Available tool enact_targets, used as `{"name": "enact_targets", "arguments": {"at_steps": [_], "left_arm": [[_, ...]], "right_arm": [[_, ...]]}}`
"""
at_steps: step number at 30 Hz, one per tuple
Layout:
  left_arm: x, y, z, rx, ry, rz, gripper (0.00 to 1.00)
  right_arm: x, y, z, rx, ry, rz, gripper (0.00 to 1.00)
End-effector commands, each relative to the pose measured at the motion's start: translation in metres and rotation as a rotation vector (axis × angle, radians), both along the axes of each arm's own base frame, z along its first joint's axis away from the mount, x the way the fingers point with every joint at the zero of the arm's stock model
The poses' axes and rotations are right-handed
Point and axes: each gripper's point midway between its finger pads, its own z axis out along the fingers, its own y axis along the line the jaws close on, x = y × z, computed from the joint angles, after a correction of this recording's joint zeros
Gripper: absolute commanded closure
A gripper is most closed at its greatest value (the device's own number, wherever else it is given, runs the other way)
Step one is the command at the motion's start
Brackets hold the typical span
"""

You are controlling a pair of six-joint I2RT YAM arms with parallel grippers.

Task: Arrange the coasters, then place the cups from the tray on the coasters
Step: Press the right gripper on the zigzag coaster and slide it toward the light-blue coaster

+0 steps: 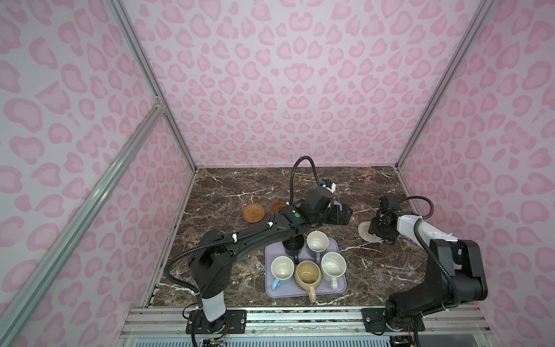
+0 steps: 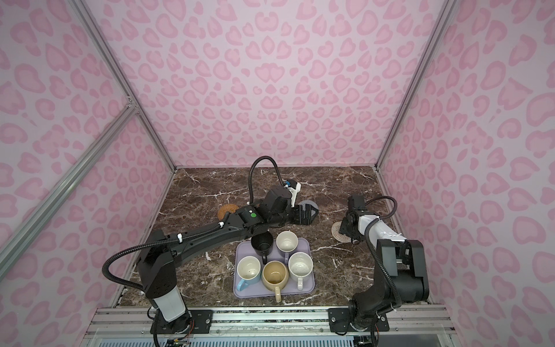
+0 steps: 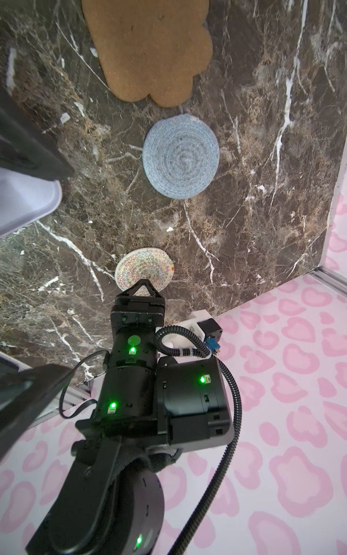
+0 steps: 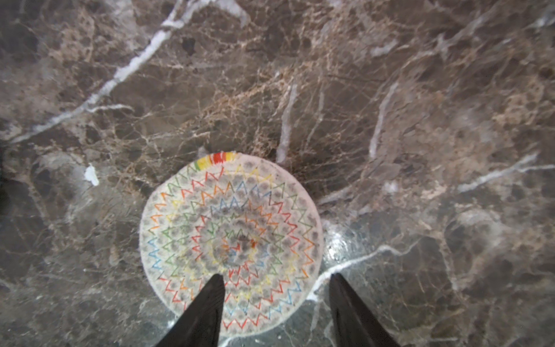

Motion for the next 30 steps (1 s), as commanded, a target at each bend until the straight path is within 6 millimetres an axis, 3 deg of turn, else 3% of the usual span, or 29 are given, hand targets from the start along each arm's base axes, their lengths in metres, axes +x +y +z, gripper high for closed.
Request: {"name": "enact_targets", "arguments": {"at_steps": [1,19,30], "left_arm": [[0.005,0.005,0.001,0.023,-0.028,0.020,0.03],[0.005,0.001,-0.003,0.025,-0.023,0.009,0.03],[0.017,0.007,0.005,0.032,-0.043,0.034,0.03]], "right_arm": [[0.003,0.000,-0.003,-0.006,0.007,0.014,0.48],[0.009,0.007,-0.021,-0.016,0.069,0.046,0.49],[0.030,0.015,-0.025,-0.017,0.072,0.062,0.50]]}}
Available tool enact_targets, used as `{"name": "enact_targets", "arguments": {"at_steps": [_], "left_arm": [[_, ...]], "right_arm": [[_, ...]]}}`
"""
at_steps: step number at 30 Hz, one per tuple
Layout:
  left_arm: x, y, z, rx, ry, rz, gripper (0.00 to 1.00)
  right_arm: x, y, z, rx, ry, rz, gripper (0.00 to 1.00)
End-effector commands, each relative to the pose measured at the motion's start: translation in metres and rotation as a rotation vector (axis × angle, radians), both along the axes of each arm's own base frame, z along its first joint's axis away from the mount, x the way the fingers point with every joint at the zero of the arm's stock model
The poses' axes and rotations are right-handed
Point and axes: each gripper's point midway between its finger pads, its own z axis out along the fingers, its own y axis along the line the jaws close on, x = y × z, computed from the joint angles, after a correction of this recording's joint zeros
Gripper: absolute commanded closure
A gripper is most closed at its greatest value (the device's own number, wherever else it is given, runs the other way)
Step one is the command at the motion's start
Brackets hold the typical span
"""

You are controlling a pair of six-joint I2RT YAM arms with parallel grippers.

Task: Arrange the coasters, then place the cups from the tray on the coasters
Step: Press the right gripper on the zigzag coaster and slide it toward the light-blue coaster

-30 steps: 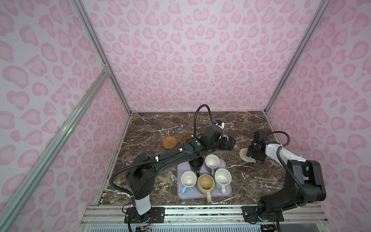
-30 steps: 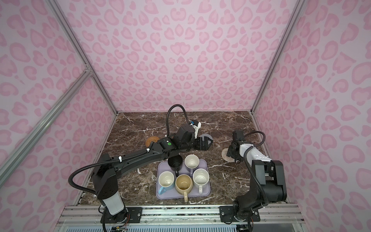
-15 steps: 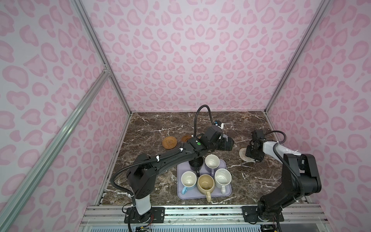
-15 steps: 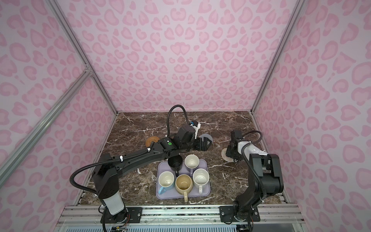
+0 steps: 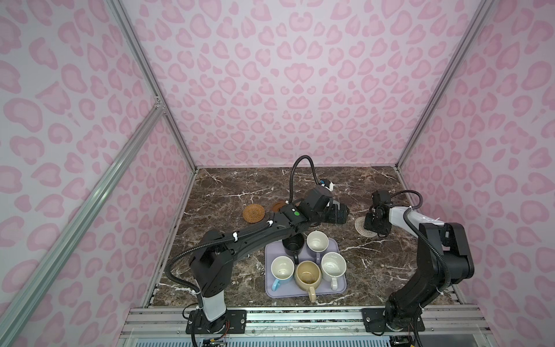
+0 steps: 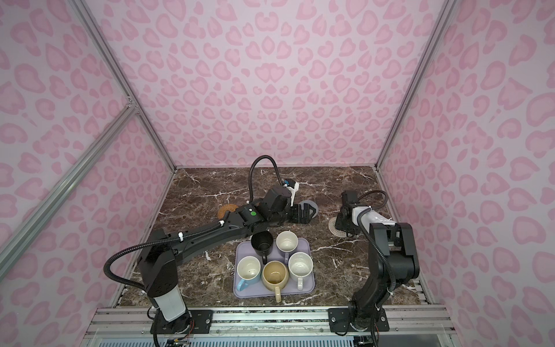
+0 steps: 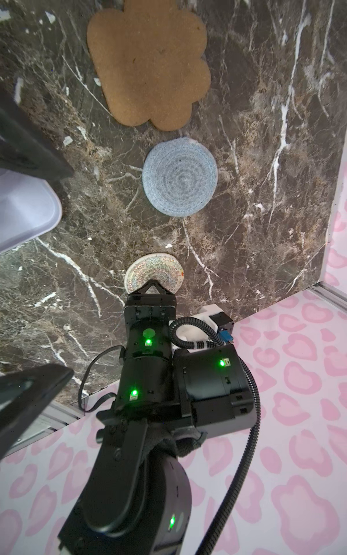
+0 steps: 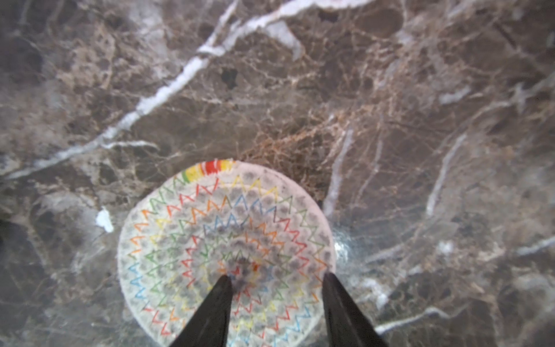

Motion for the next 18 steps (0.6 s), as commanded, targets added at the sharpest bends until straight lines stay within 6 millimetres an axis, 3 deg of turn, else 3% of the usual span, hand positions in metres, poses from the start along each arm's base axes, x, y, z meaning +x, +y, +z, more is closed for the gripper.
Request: {"name": "enact_targets", "arguments": {"at_steps": [1,18], "left_arm": [[0.007,0.000,0.005,0.010,-0.028,0.013,0.03],[0.044,0.002,-0.013,0.010,0.024,0.039,0.02]], "right_arm": [[-0.002,0.001,-0.010,-0.007,0.046,0.002,0.50],[0.042,0.011,-0.015,-0.012,0.050,0.029,0.52]]}}
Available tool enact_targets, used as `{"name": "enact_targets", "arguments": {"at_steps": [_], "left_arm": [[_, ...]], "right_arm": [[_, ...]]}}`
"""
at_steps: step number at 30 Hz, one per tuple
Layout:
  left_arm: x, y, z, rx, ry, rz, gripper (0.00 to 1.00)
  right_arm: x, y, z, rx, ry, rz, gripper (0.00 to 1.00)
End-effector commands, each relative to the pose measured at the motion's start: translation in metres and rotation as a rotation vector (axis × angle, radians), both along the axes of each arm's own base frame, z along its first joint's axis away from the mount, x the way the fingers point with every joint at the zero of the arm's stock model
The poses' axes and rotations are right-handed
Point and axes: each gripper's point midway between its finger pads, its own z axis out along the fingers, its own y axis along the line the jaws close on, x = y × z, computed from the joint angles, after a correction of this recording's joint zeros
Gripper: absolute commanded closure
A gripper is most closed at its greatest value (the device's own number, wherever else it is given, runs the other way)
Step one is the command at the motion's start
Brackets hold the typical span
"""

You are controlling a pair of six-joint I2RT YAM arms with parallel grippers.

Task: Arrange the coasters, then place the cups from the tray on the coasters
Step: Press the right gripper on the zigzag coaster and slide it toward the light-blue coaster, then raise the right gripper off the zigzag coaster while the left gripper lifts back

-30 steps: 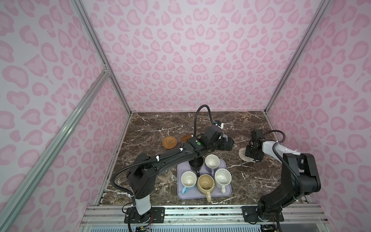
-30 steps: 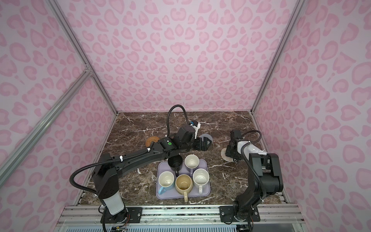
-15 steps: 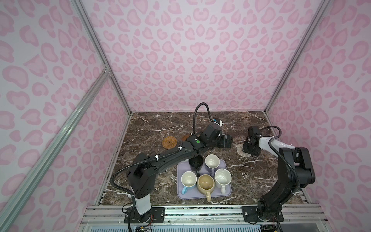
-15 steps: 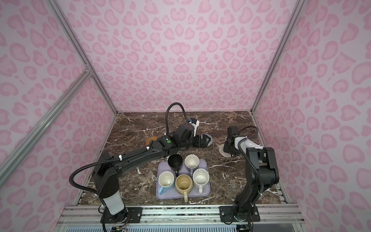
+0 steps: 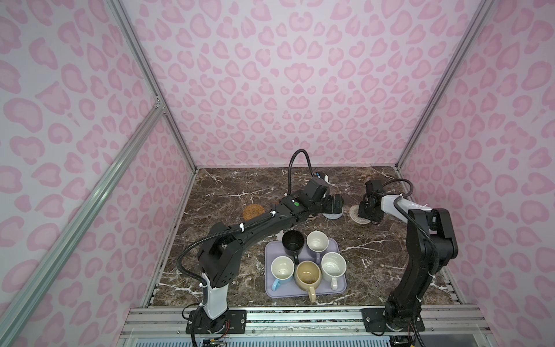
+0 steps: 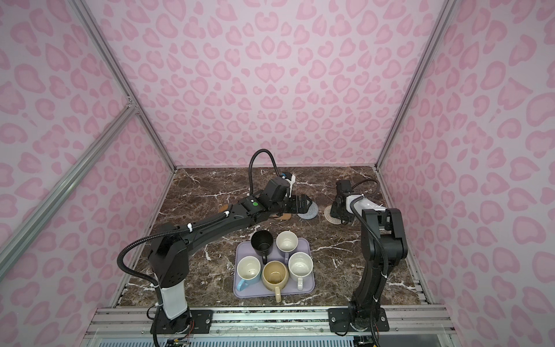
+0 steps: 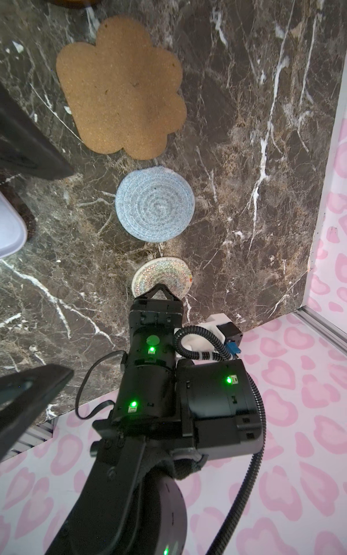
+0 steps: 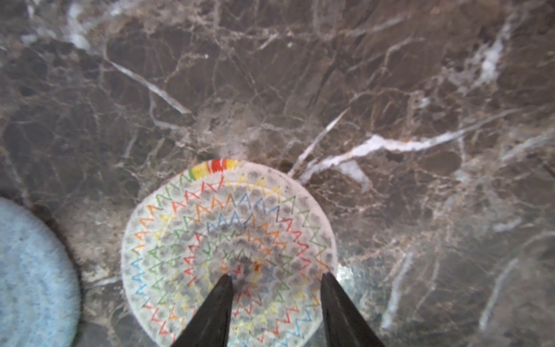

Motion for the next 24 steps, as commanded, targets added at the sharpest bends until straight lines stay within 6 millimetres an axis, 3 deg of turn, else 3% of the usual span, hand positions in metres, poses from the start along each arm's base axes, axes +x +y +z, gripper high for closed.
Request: {"name": "enact_targets", "arguments": {"at_steps": [1,10,24], "left_arm": [[0.002,-0.004,0.001,-0.008,0.006,-0.010,0.02],[0.004,-0.002,0.000,-0.008,0.005,-0.003,0.02],[0.003,0.006,0.003,-0.002,-0.004,0.016,0.02]], "right_arm": [[-0.019,-0.001,-0.014,-0.013,0.095,0.002,0.52],[-0.006,0.006,-0.009,0.006,0.067,0.018,0.52],[-0.006,0.012,-0.006,-0.005,0.060,0.036,0.52]]}}
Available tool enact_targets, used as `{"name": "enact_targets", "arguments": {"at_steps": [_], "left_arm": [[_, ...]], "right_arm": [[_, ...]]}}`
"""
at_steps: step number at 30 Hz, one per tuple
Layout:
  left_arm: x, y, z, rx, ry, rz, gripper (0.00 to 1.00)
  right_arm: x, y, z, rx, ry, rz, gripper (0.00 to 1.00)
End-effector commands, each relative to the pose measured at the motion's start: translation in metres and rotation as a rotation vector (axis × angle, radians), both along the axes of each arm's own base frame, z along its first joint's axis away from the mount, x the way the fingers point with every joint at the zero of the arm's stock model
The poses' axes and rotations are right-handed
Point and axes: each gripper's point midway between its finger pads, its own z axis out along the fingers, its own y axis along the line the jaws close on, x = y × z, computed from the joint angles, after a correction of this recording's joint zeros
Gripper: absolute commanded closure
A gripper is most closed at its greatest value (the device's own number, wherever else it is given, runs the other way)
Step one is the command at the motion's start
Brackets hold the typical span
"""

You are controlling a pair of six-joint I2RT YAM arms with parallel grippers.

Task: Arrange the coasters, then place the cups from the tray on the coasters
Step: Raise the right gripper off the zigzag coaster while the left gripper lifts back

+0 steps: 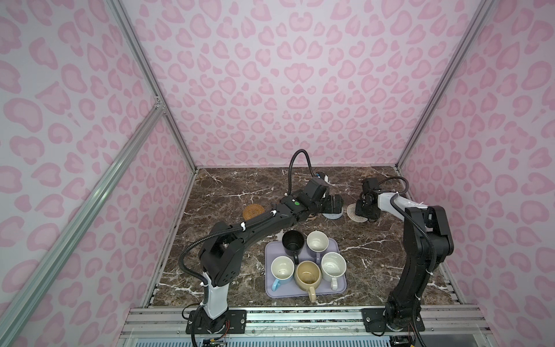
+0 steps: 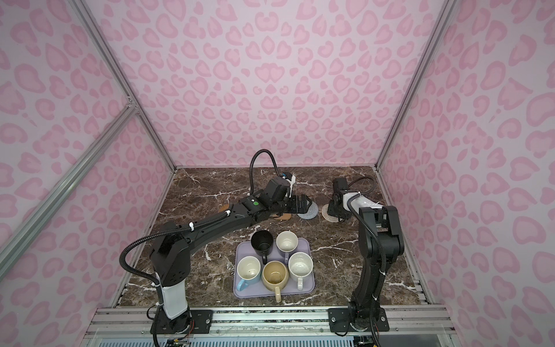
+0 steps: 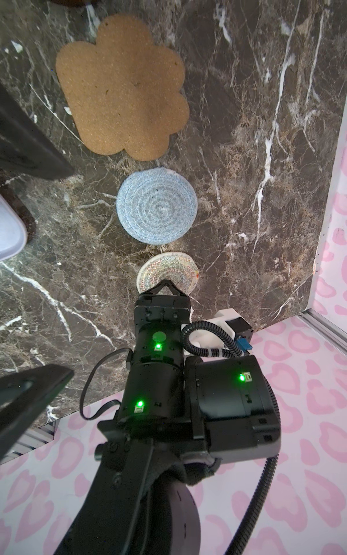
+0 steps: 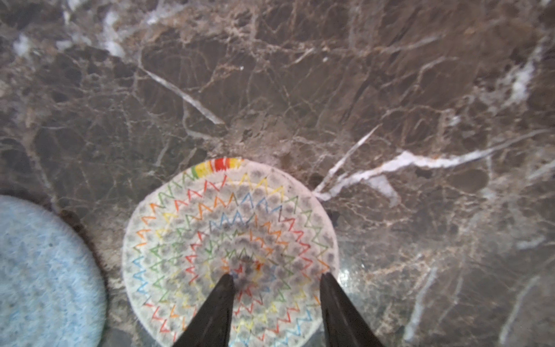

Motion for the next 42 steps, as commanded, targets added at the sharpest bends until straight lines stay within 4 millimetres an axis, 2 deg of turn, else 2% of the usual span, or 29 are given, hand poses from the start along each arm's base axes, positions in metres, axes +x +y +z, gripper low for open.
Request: {"name": "enact_targets", "arguments": {"at_steps": [1,5,9,15,17,22,25,27,28,29,31,35,39,42], "left_arm": [[0.000,0.004,0.008,-0.010,-0.014,0.014,0.02],[0.000,0.007,0.011,-0.006,-0.022,0.024,0.03],[-0.001,0.012,0.015,-0.009,-0.032,0.034,0.03],[-0.009,0.029,0.030,0.002,-0.058,0.050,0.03],[-0.016,0.037,0.039,0.002,-0.069,0.044,0.03],[-0.030,0.062,0.062,0.005,-0.103,0.063,0.03],[-0.040,0.078,0.077,0.006,-0.125,0.072,0.03],[-0.047,0.088,0.084,-0.006,-0.134,0.081,0.03],[-0.051,0.092,0.090,-0.024,-0.142,0.083,0.03],[-0.056,0.098,0.084,-0.022,-0.137,0.084,0.03],[-0.063,0.110,0.090,-0.052,-0.169,0.101,0.03],[-0.075,0.149,0.099,-0.124,-0.274,0.197,0.03],[-0.078,0.193,0.083,-0.045,-0.216,0.375,0.03],[-0.086,0.203,0.066,0.051,-0.161,0.352,0.03]], "right_arm": [[-0.013,0.000,-0.007,-0.007,0.056,0.011,0.52],[-0.003,-0.004,0.003,-0.017,0.035,0.010,0.44],[0.007,0.000,0.022,-0.010,-0.024,0.028,0.35],[0.002,0.013,0.057,-0.038,-0.097,0.091,0.17],[-0.003,0.022,0.077,-0.050,-0.144,0.121,0.11],[-0.017,0.049,0.142,-0.092,-0.366,0.193,0.08],[-0.029,0.073,0.180,-0.016,-0.509,0.279,0.05],[-0.039,0.087,0.196,0.052,-0.586,0.349,0.02],[-0.043,0.090,0.200,0.080,-0.618,0.359,0.02],[-0.048,0.093,0.203,0.103,-0.639,0.373,0.02],[-0.058,0.104,0.211,0.136,-0.673,0.454,0.02],[-0.074,0.125,0.218,0.260,-0.747,0.544,0.02],[-0.087,0.155,0.221,0.404,-0.762,0.680,0.02],[-0.092,0.172,0.218,0.414,-0.765,0.735,0.02]]}}
